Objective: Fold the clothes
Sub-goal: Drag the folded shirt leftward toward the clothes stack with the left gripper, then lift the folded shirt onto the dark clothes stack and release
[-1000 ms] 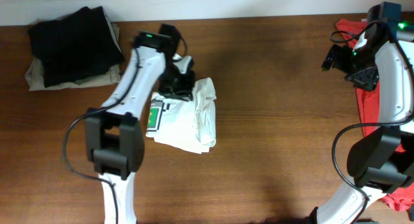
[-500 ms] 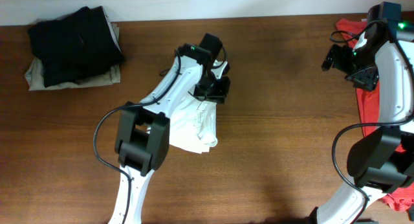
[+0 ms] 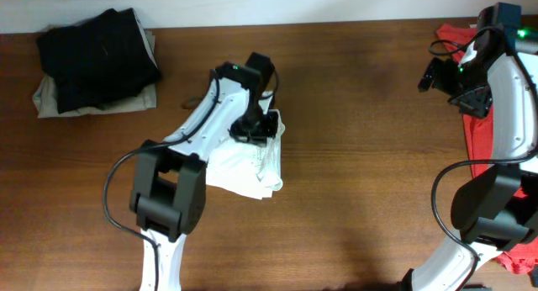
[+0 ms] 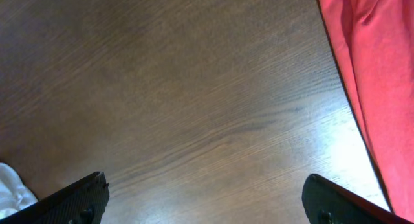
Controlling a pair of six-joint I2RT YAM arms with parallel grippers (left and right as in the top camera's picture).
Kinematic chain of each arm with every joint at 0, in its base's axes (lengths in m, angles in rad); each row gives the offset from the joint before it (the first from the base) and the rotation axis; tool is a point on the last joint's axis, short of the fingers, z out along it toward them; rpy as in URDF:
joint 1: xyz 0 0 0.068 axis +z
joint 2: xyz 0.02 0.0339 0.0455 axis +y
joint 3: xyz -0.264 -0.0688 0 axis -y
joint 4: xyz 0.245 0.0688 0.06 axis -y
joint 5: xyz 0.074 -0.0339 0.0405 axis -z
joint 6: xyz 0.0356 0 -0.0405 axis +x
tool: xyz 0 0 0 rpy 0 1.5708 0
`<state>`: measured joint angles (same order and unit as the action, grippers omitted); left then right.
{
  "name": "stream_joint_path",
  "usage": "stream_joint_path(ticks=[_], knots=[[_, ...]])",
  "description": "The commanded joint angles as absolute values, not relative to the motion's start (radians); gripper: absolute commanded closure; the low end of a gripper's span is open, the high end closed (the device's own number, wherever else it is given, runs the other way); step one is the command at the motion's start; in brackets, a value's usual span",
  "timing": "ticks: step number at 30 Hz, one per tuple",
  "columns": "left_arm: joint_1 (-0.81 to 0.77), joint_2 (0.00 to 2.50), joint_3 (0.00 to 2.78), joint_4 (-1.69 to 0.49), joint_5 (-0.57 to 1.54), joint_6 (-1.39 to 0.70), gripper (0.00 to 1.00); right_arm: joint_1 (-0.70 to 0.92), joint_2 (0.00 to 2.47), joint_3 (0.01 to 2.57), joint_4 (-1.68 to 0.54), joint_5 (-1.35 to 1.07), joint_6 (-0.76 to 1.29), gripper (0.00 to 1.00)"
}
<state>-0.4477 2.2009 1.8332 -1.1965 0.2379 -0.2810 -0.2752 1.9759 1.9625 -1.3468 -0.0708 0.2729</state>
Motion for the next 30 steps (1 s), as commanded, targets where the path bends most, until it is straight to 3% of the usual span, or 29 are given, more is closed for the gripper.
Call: stream_joint_path(ticks=[1,11,13,16,18,19,20,21,22,26,30], knots=[[-0.467,2.193,1.715,-1.078,0.344,-0.329,0.94,-0.275,1.97,1.975,-1.347,-0.058,0.27,0.01],[-0.597,2.193,1.687,-0.945,0.356,-0.355,0.94,-0.276,1.97,1.975,-1.347,-0.059,0.27,0.01],[-0.587,2.186,1.737,-1.033,0.371,-0.346,0.99,-0.276,1.97,1.975,-1.347,-0.059,0.27,0.01],[-0.524,2.105,1.965,-1.251,0.325,-0.271,0.99,-0.275,1.97,1.975,-1.347,-0.059,0.27,0.01],[-0.469,2.07,2.053,-1.333,0.253,-0.266,0.85,-0.276,1.97,1.975,-1.347,-0.059,0.27,0.01],[-0.408,2.048,2.092,-1.379,0.247,-0.223,0.57,-0.276,1.97,1.975,-1.347,-0.059,0.27,0.01],[-0.362,2.04,2.101,-1.402,0.246,-0.198,0.39,-0.276,1.97,1.975,-1.347,-0.059,0.27,0.01],[-0.283,2.038,2.101,-1.431,0.247,-0.17,0.07,-0.276,1.97,1.975,-1.347,-0.059,0.27,0.01],[-0.22,2.041,2.092,-1.452,0.247,-0.157,0.01,-0.276,1.97,1.975,-1.347,-0.059,0.27,0.01],[-0.033,2.041,1.952,-1.467,0.425,0.027,0.01,-0.276,1.97,1.975,-1.347,-0.059,0.27,0.01],[0.055,2.042,1.711,-1.322,0.611,0.162,0.01,-0.275,1.97,1.975,-1.347,-0.059,0.27,0.01]])
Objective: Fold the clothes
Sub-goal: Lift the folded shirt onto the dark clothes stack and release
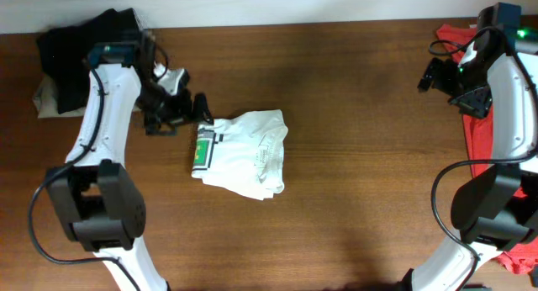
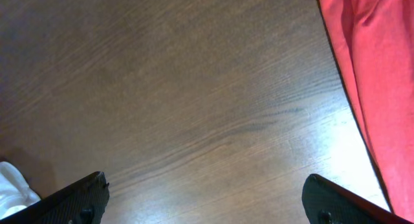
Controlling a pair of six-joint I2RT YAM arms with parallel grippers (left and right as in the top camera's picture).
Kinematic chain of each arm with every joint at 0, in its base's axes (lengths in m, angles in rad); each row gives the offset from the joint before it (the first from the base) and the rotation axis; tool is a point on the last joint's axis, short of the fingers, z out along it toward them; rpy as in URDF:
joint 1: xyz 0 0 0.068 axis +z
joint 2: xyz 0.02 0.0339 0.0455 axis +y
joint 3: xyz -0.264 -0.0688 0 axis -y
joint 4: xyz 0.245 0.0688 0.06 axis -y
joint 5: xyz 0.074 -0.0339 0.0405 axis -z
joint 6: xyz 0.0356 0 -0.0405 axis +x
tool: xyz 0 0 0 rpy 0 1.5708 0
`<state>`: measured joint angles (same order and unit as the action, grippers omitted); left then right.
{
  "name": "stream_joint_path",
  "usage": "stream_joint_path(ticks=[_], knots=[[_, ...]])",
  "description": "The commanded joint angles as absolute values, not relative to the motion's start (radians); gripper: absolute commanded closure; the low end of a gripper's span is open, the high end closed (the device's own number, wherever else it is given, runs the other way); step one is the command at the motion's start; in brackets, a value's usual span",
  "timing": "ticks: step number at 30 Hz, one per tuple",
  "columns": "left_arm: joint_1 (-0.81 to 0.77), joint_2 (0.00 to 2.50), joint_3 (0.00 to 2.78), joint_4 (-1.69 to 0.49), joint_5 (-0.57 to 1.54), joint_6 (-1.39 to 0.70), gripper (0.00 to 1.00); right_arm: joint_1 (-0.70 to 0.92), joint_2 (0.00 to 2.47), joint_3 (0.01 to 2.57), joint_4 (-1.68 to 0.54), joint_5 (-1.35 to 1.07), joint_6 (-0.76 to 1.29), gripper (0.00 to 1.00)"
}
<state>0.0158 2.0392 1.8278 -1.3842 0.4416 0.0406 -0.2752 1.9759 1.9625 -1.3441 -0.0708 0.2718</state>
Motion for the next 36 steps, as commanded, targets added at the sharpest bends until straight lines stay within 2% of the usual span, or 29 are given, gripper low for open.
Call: stream_joint_path(ticks=[1,5,8,19,21,23,24,26,31,36], knots=[[0.071,2.042,1.66,-1.271,0.651,0.164,0.01,-0.276,1.97,1.975,-1.347,-0.058,0.27,0.01],[0.139,2.052,1.503,-1.084,0.677,0.151,0.01,-0.275,1.97,1.975,-1.347,-0.058,0.27,0.01],[0.15,2.074,1.492,-1.014,0.675,0.144,0.01,-0.276,1.97,1.975,-1.347,-0.059,0.27,0.01],[0.041,2.198,1.488,-1.002,0.718,0.144,0.01,-0.276,1.97,1.975,-1.347,-0.058,0.27,0.01],[0.013,2.198,1.488,-0.965,0.708,0.114,0.2,-0.276,1.97,1.975,-1.347,-0.059,0.27,0.01],[0.011,2.198,1.488,-0.926,0.707,0.055,0.57,-0.276,1.97,1.975,-1.347,-0.058,0.27,0.01],[0.011,2.198,1.488,-0.92,0.706,0.043,0.68,-0.275,1.97,1.975,-1.347,-0.059,0.27,0.01],[0.011,2.198,1.519,-0.931,0.578,-0.051,0.99,-0.276,1.97,1.975,-1.347,-0.059,0.27,0.01],[0.011,2.198,1.845,-1.093,0.389,-0.03,0.99,-0.276,1.97,1.975,-1.347,-0.059,0.27,0.01],[0.011,2.198,2.081,-1.011,0.305,-0.03,1.0,-0.276,1.97,1.975,-1.347,-0.059,0.27,0.01]])
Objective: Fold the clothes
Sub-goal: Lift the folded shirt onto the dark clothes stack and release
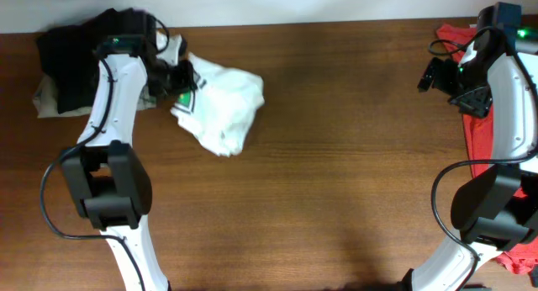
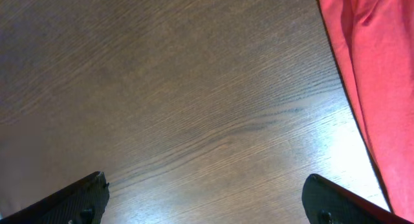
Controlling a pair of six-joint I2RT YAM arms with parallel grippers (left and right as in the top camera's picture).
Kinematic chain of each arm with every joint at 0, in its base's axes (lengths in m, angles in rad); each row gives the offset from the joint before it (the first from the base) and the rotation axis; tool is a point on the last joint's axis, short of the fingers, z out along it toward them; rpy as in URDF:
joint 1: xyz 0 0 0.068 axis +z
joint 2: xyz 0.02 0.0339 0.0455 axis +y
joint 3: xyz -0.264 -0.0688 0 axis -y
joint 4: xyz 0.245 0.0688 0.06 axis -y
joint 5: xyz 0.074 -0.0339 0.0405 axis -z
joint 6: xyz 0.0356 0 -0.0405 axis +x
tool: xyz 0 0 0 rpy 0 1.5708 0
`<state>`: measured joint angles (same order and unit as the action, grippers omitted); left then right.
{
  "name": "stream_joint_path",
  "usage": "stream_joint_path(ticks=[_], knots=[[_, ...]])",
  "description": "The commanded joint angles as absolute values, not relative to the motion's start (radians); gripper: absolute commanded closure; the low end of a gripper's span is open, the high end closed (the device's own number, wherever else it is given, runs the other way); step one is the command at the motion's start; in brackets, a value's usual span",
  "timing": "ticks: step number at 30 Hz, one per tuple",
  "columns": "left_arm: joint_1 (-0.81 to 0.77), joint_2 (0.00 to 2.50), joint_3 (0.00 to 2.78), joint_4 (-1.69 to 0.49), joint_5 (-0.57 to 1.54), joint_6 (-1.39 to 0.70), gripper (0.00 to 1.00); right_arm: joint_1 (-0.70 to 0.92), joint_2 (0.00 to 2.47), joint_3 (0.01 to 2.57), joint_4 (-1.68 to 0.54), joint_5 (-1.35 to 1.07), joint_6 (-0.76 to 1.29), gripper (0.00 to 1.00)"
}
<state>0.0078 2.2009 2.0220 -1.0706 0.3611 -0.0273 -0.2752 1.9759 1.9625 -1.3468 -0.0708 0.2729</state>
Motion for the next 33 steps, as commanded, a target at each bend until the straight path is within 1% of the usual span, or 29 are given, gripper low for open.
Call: stream_joint_path(ticks=[1,6,9,11,17,20,23,25,27,33], knots=[[0.011,2.198,2.082,-0.948,0.291,-0.03,0.99,-0.276,1.97,1.975,-1.347,-0.059,0.27,0.01],[0.025,2.198,2.082,-0.651,0.123,-0.035,0.99,-0.275,1.97,1.975,-1.347,-0.059,0.27,0.01],[0.043,2.198,2.082,-0.508,0.058,-0.041,1.0,-0.276,1.97,1.975,-1.347,-0.059,0.27,0.01],[0.064,2.198,2.083,-0.475,0.046,-0.091,0.99,-0.276,1.97,1.975,-1.347,-0.058,0.27,0.01],[0.133,2.198,2.082,-0.461,-0.038,-0.263,0.99,-0.275,1.97,1.975,-1.347,-0.059,0.27,0.01],[0.142,2.198,2.082,-0.507,-0.167,-0.368,1.0,-0.276,1.97,1.975,-1.347,-0.059,0.27,0.01],[0.145,2.198,2.082,-0.544,-0.237,-0.404,1.0,-0.275,1.97,1.975,-1.347,-0.059,0.27,0.01],[0.147,2.198,2.082,-0.562,-0.246,-0.408,0.99,-0.276,1.97,1.975,-1.347,-0.059,0.27,0.01],[0.157,2.198,2.082,-0.594,-0.319,-0.438,0.99,-0.276,1.97,1.975,-1.347,-0.059,0.27,0.01],[0.233,2.243,2.078,-0.614,-0.341,-0.421,1.0,-0.276,1.97,1.975,-1.347,-0.058,0.27,0.01]])
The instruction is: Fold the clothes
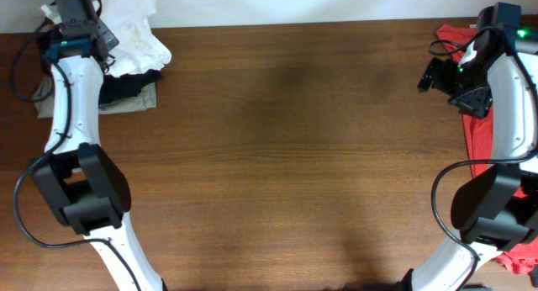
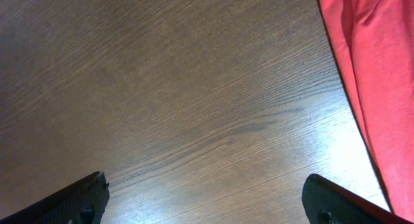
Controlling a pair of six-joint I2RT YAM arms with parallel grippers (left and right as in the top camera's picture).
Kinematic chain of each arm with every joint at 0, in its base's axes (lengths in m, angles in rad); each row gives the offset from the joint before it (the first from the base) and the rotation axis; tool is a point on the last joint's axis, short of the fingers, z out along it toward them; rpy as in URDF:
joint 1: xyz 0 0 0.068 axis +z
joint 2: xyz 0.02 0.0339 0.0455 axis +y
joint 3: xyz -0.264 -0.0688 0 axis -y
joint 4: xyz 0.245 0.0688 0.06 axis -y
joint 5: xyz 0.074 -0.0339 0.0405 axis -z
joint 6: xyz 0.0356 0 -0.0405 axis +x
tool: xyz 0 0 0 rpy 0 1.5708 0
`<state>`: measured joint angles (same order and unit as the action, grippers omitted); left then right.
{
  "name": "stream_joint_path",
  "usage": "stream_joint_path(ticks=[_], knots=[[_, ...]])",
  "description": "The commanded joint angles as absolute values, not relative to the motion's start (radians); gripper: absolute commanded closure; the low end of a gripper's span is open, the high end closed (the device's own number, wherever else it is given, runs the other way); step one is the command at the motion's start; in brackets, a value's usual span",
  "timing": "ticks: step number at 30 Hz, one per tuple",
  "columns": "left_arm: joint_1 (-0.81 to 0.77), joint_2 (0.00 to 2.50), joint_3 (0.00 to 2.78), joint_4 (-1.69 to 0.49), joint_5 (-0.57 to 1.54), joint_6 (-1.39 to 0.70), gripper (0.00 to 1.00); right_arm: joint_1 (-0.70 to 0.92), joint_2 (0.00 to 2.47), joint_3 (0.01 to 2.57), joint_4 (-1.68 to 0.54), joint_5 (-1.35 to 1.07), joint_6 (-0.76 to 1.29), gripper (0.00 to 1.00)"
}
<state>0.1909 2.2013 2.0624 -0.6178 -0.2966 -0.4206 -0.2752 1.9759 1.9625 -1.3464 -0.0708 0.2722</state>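
A folded white garment (image 1: pixel 134 26) is at the table's far left corner, over the stack of black and beige clothes (image 1: pixel 126 87). My left gripper (image 1: pixel 84 30) is at the garment's left edge and looks shut on it, though its fingers are hidden under the wrist. Near the far right edge my right gripper (image 1: pixel 430 75) hangs above bare wood. In the right wrist view that gripper (image 2: pixel 207 201) stands open with nothing between its fingers (image 2: pixel 81 197). A red garment (image 2: pixel 369 68) lies just right of it.
The red garment (image 1: pixel 477 135) runs along the right edge of the wooden table (image 1: pixel 294 156), under and behind my right arm. A white wall borders the table's far edge.
My left gripper has moved up and to the left with the white garment, from beside the stack to over the stack's far end. The right arm has not moved.
My left gripper was on the white garment at mid-table. It then stood at the garment's left edge near a green label. After that it held the bunched garment close to the stack, and now holds it over the stack. The right gripper stayed open throughout.
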Motion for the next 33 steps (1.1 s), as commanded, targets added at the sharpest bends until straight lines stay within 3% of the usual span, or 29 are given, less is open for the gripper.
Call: stream_joint_path(ticks=[1,3,4,5,8,10,11,12,13,14,15,16,18,21,27,33], knots=[[0.246,2.263,2.078,-0.612,-0.341,-0.421,0.99,-0.276,1.97,1.975,-1.347,-0.059,0.27,0.01],[0.283,2.311,2.078,-0.591,-0.342,-0.422,0.91,-0.275,1.97,1.975,-1.347,-0.059,0.27,0.01],[0.31,2.33,2.078,-0.584,-0.342,-0.421,0.54,-0.276,1.97,1.975,-1.347,-0.058,0.27,0.01],[0.331,2.337,2.078,-0.58,-0.342,-0.421,0.3,-0.276,1.97,1.975,-1.347,-0.059,0.27,0.01],[0.363,2.315,2.147,-0.629,-0.337,-0.332,0.02,-0.276,1.97,1.975,-1.347,-0.059,0.27,0.01],[0.353,2.275,2.202,-0.686,-0.3,-0.32,0.01,-0.276,1.97,1.975,-1.347,-0.059,0.27,0.01],[0.345,2.251,2.211,-0.696,-0.24,-0.32,0.04,-0.275,1.97,1.975,-1.347,-0.059,0.27,0.01],[0.339,2.244,2.211,-0.698,-0.133,-0.32,0.16,-0.275,1.97,1.975,-1.347,-0.059,0.27,0.01],[0.331,2.256,2.21,-0.703,-0.053,-0.32,0.39,-0.276,1.97,1.975,-1.347,-0.058,0.27,0.01],[0.326,2.279,2.21,-0.706,-0.017,-0.321,0.8,-0.275,1.97,1.975,-1.347,-0.058,0.27,0.01],[0.317,2.315,2.21,-0.702,-0.006,-0.321,0.94,-0.276,1.97,1.975,-1.347,-0.059,0.27,0.01],[0.314,2.353,2.21,-0.705,-0.006,-0.32,0.99,-0.276,1.97,1.975,-1.347,-0.059,0.27,0.01],[0.32,2.437,2.21,-0.751,-0.028,-0.32,0.99,-0.276,1.97,1.975,-1.347,-0.059,0.27,0.02],[0.331,2.486,2.21,-0.852,-0.228,-0.312,0.99,-0.275,1.97,1.975,-1.347,-0.058,0.27,0.01],[0.334,2.382,2.3,-0.918,-0.248,-0.226,0.99,-0.275,1.97,1.975,-1.347,-0.059,0.27,0.01],[0.307,2.334,2.355,-0.633,-0.089,-0.257,0.97,-0.275,1.97,1.975,-1.347,-0.059,0.27,0.01]])
